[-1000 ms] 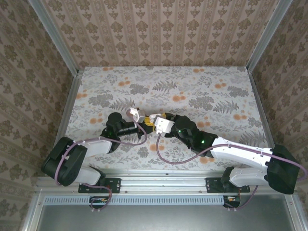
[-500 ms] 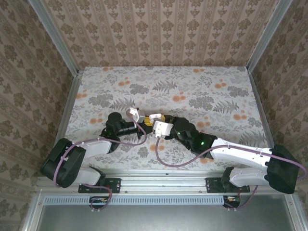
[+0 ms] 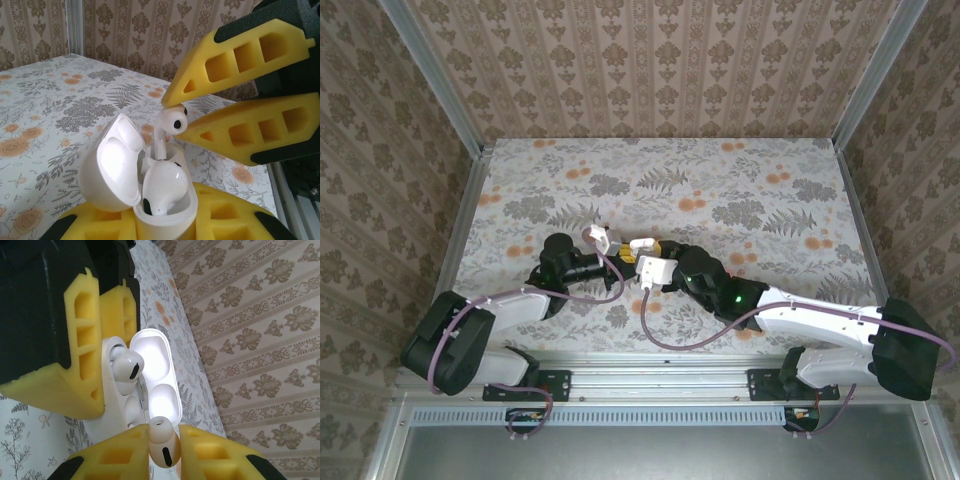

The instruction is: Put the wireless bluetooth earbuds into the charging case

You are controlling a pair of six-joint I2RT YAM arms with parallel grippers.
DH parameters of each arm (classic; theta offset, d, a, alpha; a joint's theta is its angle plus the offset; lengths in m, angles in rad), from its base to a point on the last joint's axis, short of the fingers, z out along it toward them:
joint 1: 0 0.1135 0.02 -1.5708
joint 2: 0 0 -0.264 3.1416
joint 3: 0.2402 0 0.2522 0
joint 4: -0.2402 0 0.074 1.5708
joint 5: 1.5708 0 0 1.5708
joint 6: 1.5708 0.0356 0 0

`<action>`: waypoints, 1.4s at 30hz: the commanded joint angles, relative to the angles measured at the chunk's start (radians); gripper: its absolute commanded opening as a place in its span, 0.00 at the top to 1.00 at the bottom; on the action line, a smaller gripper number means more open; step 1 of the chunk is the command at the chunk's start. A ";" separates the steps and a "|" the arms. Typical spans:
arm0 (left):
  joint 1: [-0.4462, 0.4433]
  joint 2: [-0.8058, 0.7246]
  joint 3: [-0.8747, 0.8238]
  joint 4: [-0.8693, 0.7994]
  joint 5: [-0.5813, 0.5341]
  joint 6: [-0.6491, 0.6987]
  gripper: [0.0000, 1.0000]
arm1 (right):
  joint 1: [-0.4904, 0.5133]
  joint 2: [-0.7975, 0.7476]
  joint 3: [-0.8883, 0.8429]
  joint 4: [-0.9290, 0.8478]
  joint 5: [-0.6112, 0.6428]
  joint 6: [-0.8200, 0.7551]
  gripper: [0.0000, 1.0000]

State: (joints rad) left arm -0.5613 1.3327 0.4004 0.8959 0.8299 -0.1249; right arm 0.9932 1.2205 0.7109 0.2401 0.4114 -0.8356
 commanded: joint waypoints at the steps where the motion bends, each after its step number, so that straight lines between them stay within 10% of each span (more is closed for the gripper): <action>1: -0.002 -0.038 0.035 -0.015 -0.002 0.052 0.90 | 0.005 0.011 -0.014 -0.016 0.046 -0.047 0.81; 42: -0.029 -0.059 0.034 -0.054 -0.031 0.090 0.90 | 0.032 0.005 0.014 -0.039 -0.047 0.038 0.69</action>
State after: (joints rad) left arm -0.5831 1.2999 0.4095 0.8028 0.7959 -0.0551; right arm 1.0176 1.2324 0.7109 0.2115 0.3855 -0.8181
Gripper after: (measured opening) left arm 0.217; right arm 0.312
